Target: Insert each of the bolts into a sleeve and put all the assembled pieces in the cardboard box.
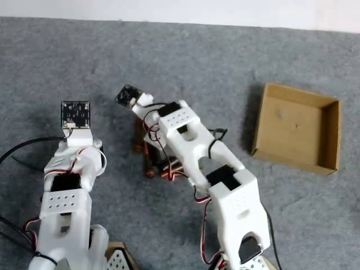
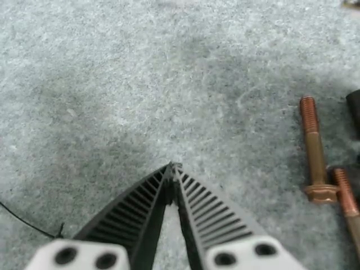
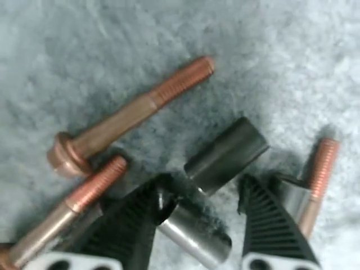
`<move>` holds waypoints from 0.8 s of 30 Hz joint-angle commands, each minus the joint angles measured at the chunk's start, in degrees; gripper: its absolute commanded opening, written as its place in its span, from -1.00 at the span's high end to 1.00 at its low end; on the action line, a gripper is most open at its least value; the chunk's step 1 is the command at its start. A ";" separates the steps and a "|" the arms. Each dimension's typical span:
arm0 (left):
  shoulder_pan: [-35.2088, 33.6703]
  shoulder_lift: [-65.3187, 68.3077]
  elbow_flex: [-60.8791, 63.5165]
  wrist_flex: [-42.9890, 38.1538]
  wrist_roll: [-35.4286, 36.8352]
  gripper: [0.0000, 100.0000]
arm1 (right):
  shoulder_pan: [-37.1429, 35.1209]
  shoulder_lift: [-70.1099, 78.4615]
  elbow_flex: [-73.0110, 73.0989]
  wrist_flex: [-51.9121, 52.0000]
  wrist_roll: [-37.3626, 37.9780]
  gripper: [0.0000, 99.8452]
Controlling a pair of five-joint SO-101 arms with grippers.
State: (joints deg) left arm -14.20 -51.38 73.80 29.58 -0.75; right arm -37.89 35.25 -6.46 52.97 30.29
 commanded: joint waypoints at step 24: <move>-0.75 -1.36 -0.22 -1.05 0.35 0.99 | 1.01 4.44 -7.87 -4.88 -29.10 0.62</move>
State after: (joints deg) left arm -14.20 -51.38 73.80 29.58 -0.75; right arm -37.89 36.84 -11.21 49.89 1.80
